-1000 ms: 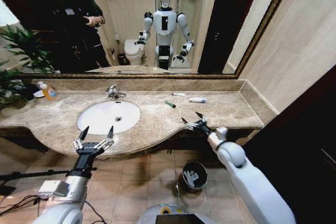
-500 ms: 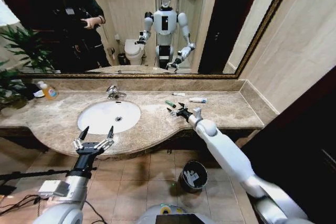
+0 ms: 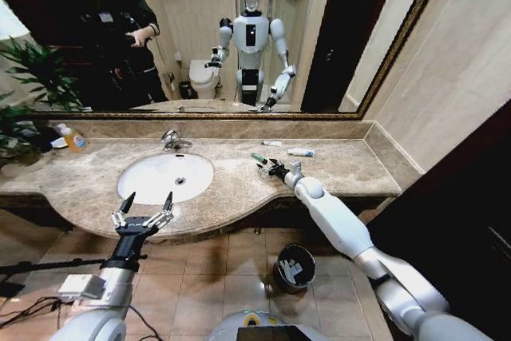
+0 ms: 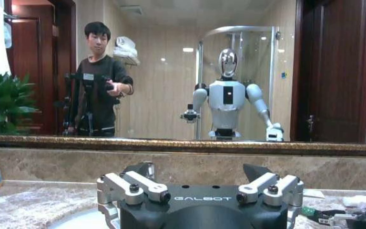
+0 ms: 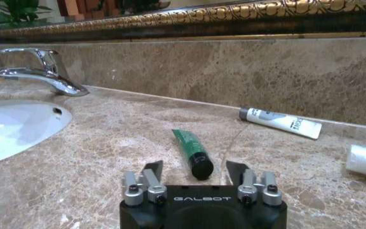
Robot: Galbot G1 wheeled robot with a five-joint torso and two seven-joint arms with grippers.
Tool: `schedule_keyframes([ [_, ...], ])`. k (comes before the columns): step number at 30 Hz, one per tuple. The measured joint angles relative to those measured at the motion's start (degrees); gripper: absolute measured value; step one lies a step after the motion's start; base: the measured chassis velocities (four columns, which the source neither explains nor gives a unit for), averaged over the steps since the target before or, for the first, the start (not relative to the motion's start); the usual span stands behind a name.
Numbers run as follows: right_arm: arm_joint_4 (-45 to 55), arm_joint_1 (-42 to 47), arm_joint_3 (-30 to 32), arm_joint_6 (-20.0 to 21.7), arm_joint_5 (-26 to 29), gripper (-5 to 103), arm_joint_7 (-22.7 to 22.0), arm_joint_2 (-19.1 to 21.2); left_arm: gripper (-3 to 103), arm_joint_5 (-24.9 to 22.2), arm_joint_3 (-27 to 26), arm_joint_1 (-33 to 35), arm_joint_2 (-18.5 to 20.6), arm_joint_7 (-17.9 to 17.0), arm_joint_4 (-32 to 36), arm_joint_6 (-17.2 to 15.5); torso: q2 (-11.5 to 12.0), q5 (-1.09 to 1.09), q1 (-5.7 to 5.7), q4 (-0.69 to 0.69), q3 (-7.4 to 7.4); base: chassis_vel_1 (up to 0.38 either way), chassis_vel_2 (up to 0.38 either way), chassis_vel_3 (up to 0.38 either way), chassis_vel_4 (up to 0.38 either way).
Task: Pick up the trash from the sink and place it in the trash bin.
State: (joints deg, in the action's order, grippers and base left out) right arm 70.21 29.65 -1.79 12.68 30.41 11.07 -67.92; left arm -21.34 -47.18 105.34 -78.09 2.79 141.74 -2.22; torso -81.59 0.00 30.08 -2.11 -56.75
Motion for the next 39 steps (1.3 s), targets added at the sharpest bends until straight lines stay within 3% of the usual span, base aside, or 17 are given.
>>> schedule_keyframes([
  [2, 0.2, 0.3, 0.0, -0.1, -0.3, 55, -0.1, 0.0, 100, 0.0, 0.0, 0.0, 0.0, 0.0, 0.0, 0.0, 0.0, 0.0, 0.0, 0.0, 0.0, 0.0, 0.0, 0.0, 0.0],
  [5, 0.3, 0.4, 0.1, -0.2, -0.4, 50, -0.2, -0.1, 100, 0.0, 0.0, 0.0, 0.0, 0.0, 0.0, 0.0, 0.0, 0.0, 0.0, 0.0, 0.0, 0.0, 0.0, 0.0, 0.0],
  [8, 0.7, 0.4, 0.2, -0.2, -0.7, 33, -0.6, -0.3, 100, 0.0, 0.0, 0.0, 0.0, 0.0, 0.0, 0.0, 0.0, 0.0, 0.0, 0.0, 0.0, 0.0, 0.0, 0.0, 0.0],
  [10, 0.8, 0.4, 0.2, -0.2, -0.8, 33, -0.7, -0.4, 100, 0.0, 0.0, 0.0, 0.0, 0.0, 0.0, 0.0, 0.0, 0.0, 0.0, 0.0, 0.0, 0.0, 0.0, 0.0, 0.0],
  [13, 1.1, 0.4, 0.2, -0.2, -1.0, 20, -1.0, -0.6, 100, 0.0, 0.0, 0.0, 0.0, 0.0, 0.0, 0.0, 0.0, 0.0, 0.0, 0.0, 0.0, 0.0, 0.0, 0.0, 0.0],
  [20, 1.9, 0.8, 0.3, -0.2, -1.3, 17, -1.5, -0.7, 100, 0.0, 0.0, 0.0, 0.0, 0.0, 0.0, 0.0, 0.0, 0.0, 0.0, 0.0, 0.01, 0.0, 0.0, 0.0, 0.0],
  [26, 4.5, 2.1, 0.9, 0.0, -1.2, 1, -2.9, -0.5, 100, 0.0, 0.0, 0.0, 0.0, 0.0, 0.0, 0.0, 0.0, 0.0, 0.0, 0.0, 0.0, 0.0, 0.0, 0.0, 0.0],
  [35, 6.7, 3.1, 1.7, -0.1, -1.3, -3, -4.1, 0.4, 100, 0.0, 0.0, 0.0, 0.0, 0.0, 0.0, 0.0, 0.0, 0.0, 0.0, 0.0, 0.0, 0.0, 0.0, 0.0, 0.0],
  [39, 5.5, 2.4, 1.6, -1.2, -2.0, 18, -2.7, 0.4, 100, 0.0, 0.0, 0.0, 0.0, 0.0, 0.0, 0.0, 0.0, 0.0, 0.0, 0.0, 0.01, 0.0, 0.0, 0.0, 0.0],
])
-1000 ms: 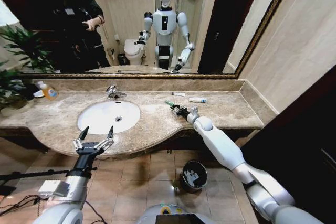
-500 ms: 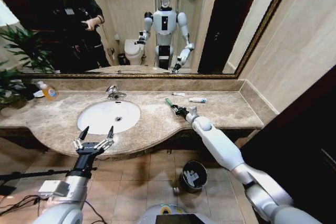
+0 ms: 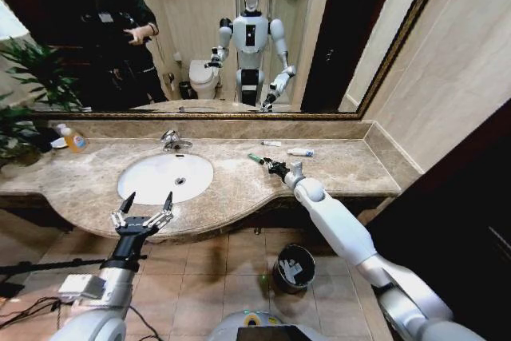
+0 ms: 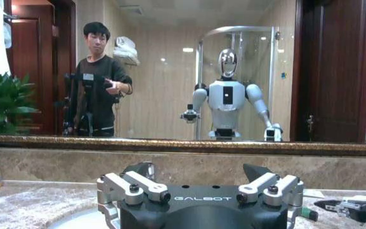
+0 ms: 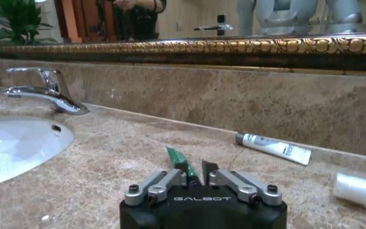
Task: Pick up the trash from the sink and place it in the trash bin.
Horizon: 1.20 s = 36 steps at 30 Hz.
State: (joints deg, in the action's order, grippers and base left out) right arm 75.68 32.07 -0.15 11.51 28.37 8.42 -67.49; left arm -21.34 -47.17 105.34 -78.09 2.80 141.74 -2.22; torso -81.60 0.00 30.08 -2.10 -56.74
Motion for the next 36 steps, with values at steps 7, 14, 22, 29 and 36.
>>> schedule_keyframes([
  [7, -2.6, -1.4, -2.0, -1.1, -1.3, 34, 1.8, -0.8, 100, 0.0, 0.0, 0.0, 0.0, 0.0, 0.0, 0.0, 0.0, 0.0, 0.0, 0.0, 0.0, 0.0, 0.0, 0.0, 0.0],
  [14, -6.4, -3.0, -2.7, -1.4, -2.1, 73, 1.8, -3.2, 100, 0.0, 0.0, 0.0, 0.0, 0.0, 0.0, 0.0, 0.0, 0.0, 0.0, 0.0, 0.0, 0.0, 0.0, 0.0, 0.0],
  [22, -8.2, -3.3, -2.5, -2.2, -2.7, 79, 2.0, -3.5, 100, 0.0, 0.0, 0.0, 0.0, 0.0, 0.0, 0.0, 0.0, 0.0, 0.0, 0.0, 0.0, 0.0, 0.0, 0.0, 0.0],
  [29, -8.7, -3.3, -2.3, -2.2, -3.3, 58, 1.9, -3.9, 100, 0.0, 0.0, 0.0, 0.0, 0.0, 0.0, 0.0, 0.0, 0.0, 0.0, 0.0, 0.0, 0.0, 0.0, 0.0, 0.0],
  [36, -8.9, -2.7, -1.8, -2.7, -4.2, 32, 1.8, -4.2, 100, 0.0, 0.0, 0.0, 0.0, 0.0, 0.0, 0.0, 0.0, 0.0, 0.0, -0.01, 0.0, 0.0, 0.0, 0.0, 0.0],
])
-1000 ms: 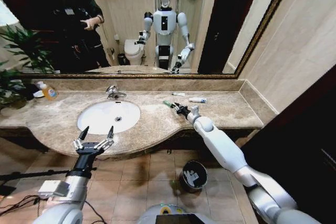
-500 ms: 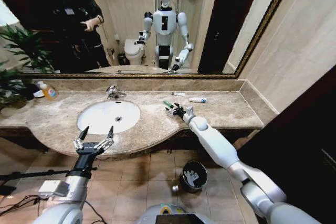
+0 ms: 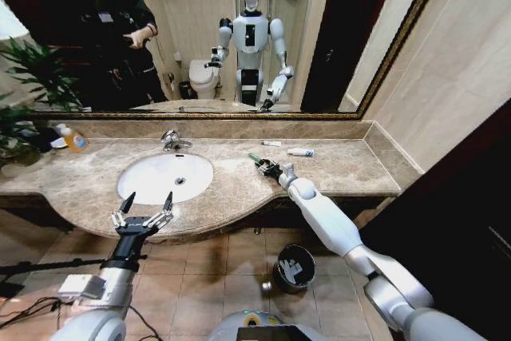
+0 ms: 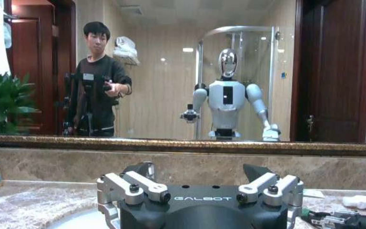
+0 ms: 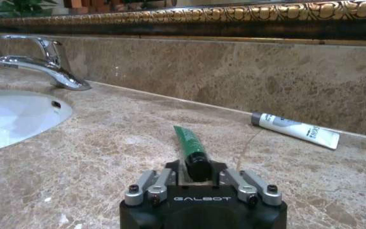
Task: Pick up the trash from the sink and place it in the trash bin.
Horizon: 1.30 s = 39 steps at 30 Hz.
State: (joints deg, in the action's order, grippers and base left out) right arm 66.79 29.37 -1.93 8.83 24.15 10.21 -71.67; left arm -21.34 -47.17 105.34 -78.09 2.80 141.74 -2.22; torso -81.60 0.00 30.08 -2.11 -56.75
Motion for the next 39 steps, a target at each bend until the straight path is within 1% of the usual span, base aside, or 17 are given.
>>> schedule_keyframes([
  [2, 0.1, 0.1, 0.2, 0.0, 0.0, 22, -0.1, 0.0, 100, 0.0, 0.0, 0.0, 0.0, 0.0, 0.0, 0.0, 0.0, 0.0, 0.0, 0.0, 0.0, 0.0, 0.0, 0.0, 0.0],
  [4, 0.1, 0.2, 0.2, -0.1, 0.0, 22, -0.2, 0.0, 100, 0.0, 0.0, 0.0, 0.0, 0.0, 0.0, 0.0, 0.0, 0.0, 0.0, 0.0, 0.0, 0.0, 0.0, 0.0, 0.0],
  [5, 0.2, 0.2, 0.4, -0.1, 0.0, 20, -0.3, 0.0, 100, 0.0, 0.0, 0.0, 0.0, 0.0, 0.0, 0.0, 0.0, 0.0, 0.0, 0.0, 0.0, 0.0, 0.0, 0.0, 0.0],
  [11, 1.8, 1.0, 1.0, -0.1, 0.0, 20, -0.8, 0.6, 100, 0.0, 0.0, 0.0, 0.0, 0.0, 0.0, 0.0, 0.0, 0.0, 0.0, 0.0, 0.0, 0.0, 0.0, 0.0, 0.0],
  [15, 6.4, 2.9, 2.7, 0.1, 0.3, 20, -2.2, 1.9, 100, 0.0, 0.0, 0.0, 0.0, 0.0, 0.0, 0.0, 0.0, -0.01, 0.0, 0.0, 0.0, 0.0, 0.0, 0.0, 0.0],
  [19, 17.4, 8.1, 6.4, 1.9, 2.1, 20, -4.1, 5.7, 100, 0.0, 0.0, 0.0, 0.0, 0.0, 0.0, 0.0, 0.0, 0.0, 0.0, 0.0, 0.0, 0.0, 0.0, 0.0, 0.0],
  [20, 17.4, 8.1, 6.4, 1.9, 2.1, 20, -4.1, 5.7, 100, 0.0, 0.0, 0.0, 0.0, 0.0, 0.0, 0.0, 0.0, 0.0, 0.0, 0.0, 0.0, 0.0, 0.0, 0.0, 0.0],
  [22, 24.3, 13.0, 9.6, 3.1, 3.6, 20, -5.0, 7.9, 100, 0.0, 0.0, 0.0, 0.0, 0.0, 0.0, 0.0, 0.0, -0.03, 0.0, 0.0, 0.0, 0.0, 0.0, 0.0, 0.0],
  [23, 24.3, 13.0, 9.6, 3.1, 3.6, 20, -5.0, 7.9, 100, 0.0, 0.0, 0.0, 0.0, 0.0, 0.0, 0.0, 0.0, -0.03, 0.0, 0.0, 0.0, 0.0, 0.0, 0.0, 0.0],
  [26, 32.9, 21.5, 15.0, 4.4, 4.8, 20, -5.5, 11.2, 100, 0.0, 0.0, 0.0, 0.0, 0.0, 0.0, 0.0, 0.0, -0.02, 0.0, 0.01, 0.01, 0.0, 0.0, 0.0, 0.0],
  [27, 32.9, 21.5, 15.0, 4.4, 4.8, 20, -5.5, 11.2, 100, 0.0, 0.0, 0.0, 0.0, 0.0, 0.0, 0.0, 0.0, -0.02, 0.0, 0.01, 0.01, 0.0, 0.0, 0.0, 0.0],
  [29, 38.2, 27.2, 18.1, 4.6, 5.1, 20, -6.1, 13.3, 100, 0.0, 0.0, 0.0, 0.0, 0.0, 0.0, 0.0, 0.0, -0.01, 0.0, 0.03, 0.01, 0.0, 0.0, 0.0, 0.0],
  [30, 40.2, 29.4, 19.4, 4.6, 5.2, 20, -6.4, 14.0, 100, 0.0, 0.0, 0.0, 0.0, 0.0, 0.0, 0.0, 0.0, -0.02, -0.01, 0.0, 0.01, 0.0, 0.0, 0.0, 0.0],
  [31, 40.2, 29.4, 19.4, 4.6, 5.2, 20, -6.4, 14.0, 100, 0.0, 0.0, 0.0, 0.0, 0.0, 0.0, 0.0, 0.0, -0.02, -0.01, 0.0, 0.01, 0.0, 0.0, 0.0, 0.0],
  [35, 47.4, 41.2, 27.7, 4.4, 5.2, 20, -7.0, 14.9, 100, 0.0, 0.0, 0.0, 0.0, 0.0, 0.0, 0.0, 0.0, -0.01, 0.0, -0.01, 0.01, 0.0, 0.0, 0.0, 0.0],
  [36, 47.4, 41.2, 27.7, 4.4, 5.2, 20, -7.0, 14.9, 100, 0.0, 0.0, 0.0, 0.0, 0.0, 0.0, 0.0, 0.0, -0.01, 0.0, -0.01, 0.01, 0.0, 0.0, 0.0, 0.0],
  [39, 53.2, 53.9, 34.6, 2.8, 4.5, 20, -5.8, 12.9, 100, 0.0, 0.0, 0.0, 0.0, 0.0, 0.0, 0.0, 0.0, -0.03, -0.01, 0.0, 0.01, 0.0, 0.0, 0.0, 0.0],
])
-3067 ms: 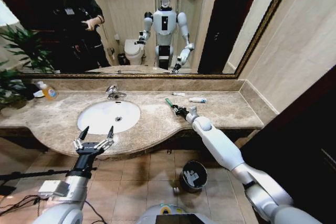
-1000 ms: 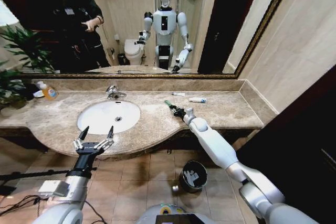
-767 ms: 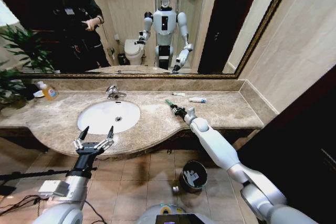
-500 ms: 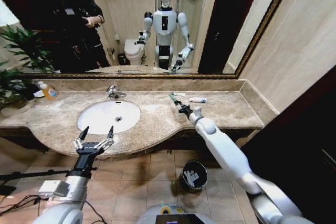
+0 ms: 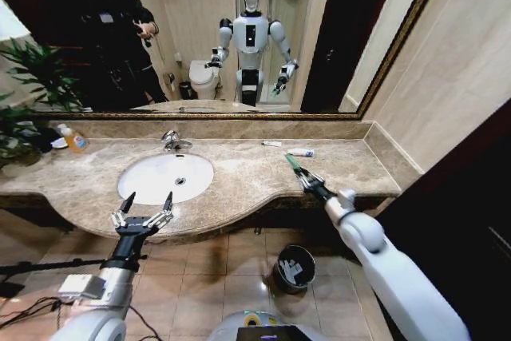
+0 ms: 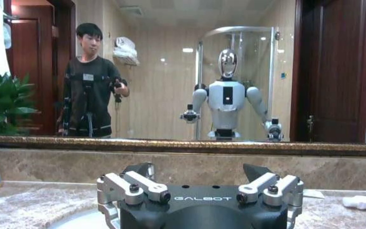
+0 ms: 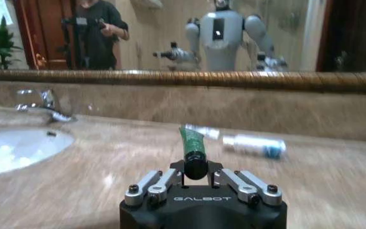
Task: Pick up the trash from the sink and place it in the trash bin.
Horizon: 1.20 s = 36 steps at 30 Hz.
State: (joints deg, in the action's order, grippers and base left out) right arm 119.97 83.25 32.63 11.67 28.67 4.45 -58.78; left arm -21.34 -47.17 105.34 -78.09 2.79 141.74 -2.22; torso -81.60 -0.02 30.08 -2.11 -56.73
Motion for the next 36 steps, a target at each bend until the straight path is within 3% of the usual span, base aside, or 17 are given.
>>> schedule_keyframes([
  [3, 2.2, 6.9, 3.1, -2.4, -1.1, 20, 2.0, -1.6, 100, 0.0, 0.0, 0.0, 0.0, 0.0, 0.0, 0.0, 0.0, 0.01, 0.0, 0.01, 0.0, 0.0, 0.0, 0.0, 0.0],
  [6, 2.2, 16.2, 6.3, -8.2, -4.0, 20, 4.6, -4.0, 100, 0.0, 0.0, 0.0, 0.0, 0.0, 0.0, 0.0, 0.0, 0.02, -0.01, 0.02, 0.0, 0.0, 0.0, 0.0, 0.0],
  [12, -3.6, 20.9, 6.2, -13.9, -6.9, 20, 6.5, -6.5, 100, 0.0, 0.0, 0.0, 0.0, 0.0, 0.0, 0.0, 0.0, 0.03, 0.0, 0.01, 0.0, 0.0, 0.0, 0.0, 0.0],
  [19, -21.3, 13.6, 2.4, -17.6, -17.0, 20, 7.8, -11.6, 100, 0.0, 0.0, 0.0, 0.0, 0.0, 0.0, 0.0, 0.0, 0.03, 0.01, 0.0, -0.01, 0.0, 0.0, 0.0, 0.0],
  [21, -27.5, 9.8, 1.6, -19.6, -22.5, 20, 8.2, -13.6, 100, 0.0, 0.0, 0.0, 0.0, 0.0, 0.0, 0.0, 0.0, 0.01, 0.01, 0.0, -0.01, 0.0, 0.0, 0.0, 0.0],
  [36, -63.2, -8.0, 2.3, -26.5, -36.9, 20, 8.2, -23.6, 100, 0.0, 0.0, 0.0, 0.0, 0.0, 0.0, 0.0, 0.0, 0.01, 0.01, 0.0, -0.02, 0.0, 0.0, 0.0, 0.0],
])
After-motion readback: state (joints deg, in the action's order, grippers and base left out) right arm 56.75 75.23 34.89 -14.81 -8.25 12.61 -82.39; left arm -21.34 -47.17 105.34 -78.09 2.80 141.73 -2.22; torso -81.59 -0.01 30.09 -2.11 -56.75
